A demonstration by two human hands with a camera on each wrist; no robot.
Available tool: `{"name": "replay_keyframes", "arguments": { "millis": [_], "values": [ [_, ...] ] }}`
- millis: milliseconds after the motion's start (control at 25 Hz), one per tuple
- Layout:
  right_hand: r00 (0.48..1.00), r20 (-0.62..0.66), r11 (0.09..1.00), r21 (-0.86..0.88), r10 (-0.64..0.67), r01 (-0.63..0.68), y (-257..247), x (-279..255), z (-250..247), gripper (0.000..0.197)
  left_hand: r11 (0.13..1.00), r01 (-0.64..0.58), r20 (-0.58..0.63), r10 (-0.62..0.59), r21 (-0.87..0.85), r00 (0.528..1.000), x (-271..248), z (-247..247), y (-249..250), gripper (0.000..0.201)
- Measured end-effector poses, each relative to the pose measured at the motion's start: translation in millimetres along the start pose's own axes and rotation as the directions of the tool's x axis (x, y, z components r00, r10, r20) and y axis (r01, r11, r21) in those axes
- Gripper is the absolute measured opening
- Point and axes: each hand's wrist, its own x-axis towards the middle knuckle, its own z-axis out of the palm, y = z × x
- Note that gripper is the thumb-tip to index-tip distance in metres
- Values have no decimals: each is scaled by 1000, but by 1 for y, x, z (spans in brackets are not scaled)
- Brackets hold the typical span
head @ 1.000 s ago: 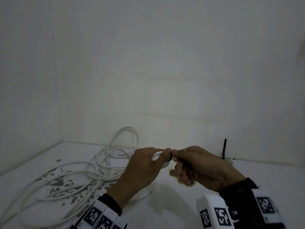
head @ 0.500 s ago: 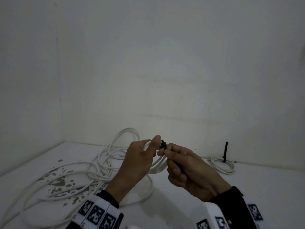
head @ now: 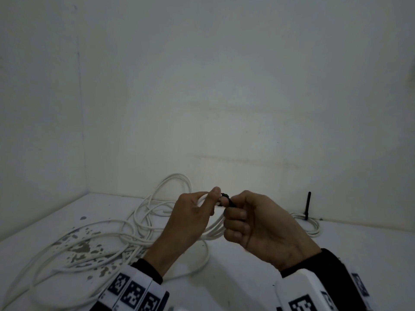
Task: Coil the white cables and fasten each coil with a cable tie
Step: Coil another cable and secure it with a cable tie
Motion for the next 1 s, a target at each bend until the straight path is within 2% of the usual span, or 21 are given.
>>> {"name": "replay_keyframes", "arguments": {
  "millis": [120,240,400,480,640,800,880,1000],
  "values": [
    [994,-98,997,-57,-49,44,8,6,-2,32,999,-29,22,28,30,999,0,1,-1,48],
    [995,-97,996,-93,-15,5,10,6,-6,31,999,-39,52,37,23,998,-1,-3,-2,46],
    [995,-87,998,37,50,-47,5,2,-9,29,997,-68,70,66,21,995,-2,-2,-2,46],
    [987,-160,999,54,9,0,7,3,-4,32,998,-63,59,61,30,996,-1,0,-4,49],
    [940,-331,995,21,-80,93,18,6,8,34,996,-46,79,41,72,996,-1,3,-13,67],
    [893,-433,990,13,-123,143,24,11,9,36,995,-52,118,43,83,992,-2,6,-19,58],
    [877,-458,987,-3,-142,158,26,12,8,37,999,-23,127,17,45,992,-3,7,-17,48],
    [862,-478,984,-30,-167,175,28,14,4,38,997,56,150,-64,55,987,-7,9,-9,46]
  ]
}}
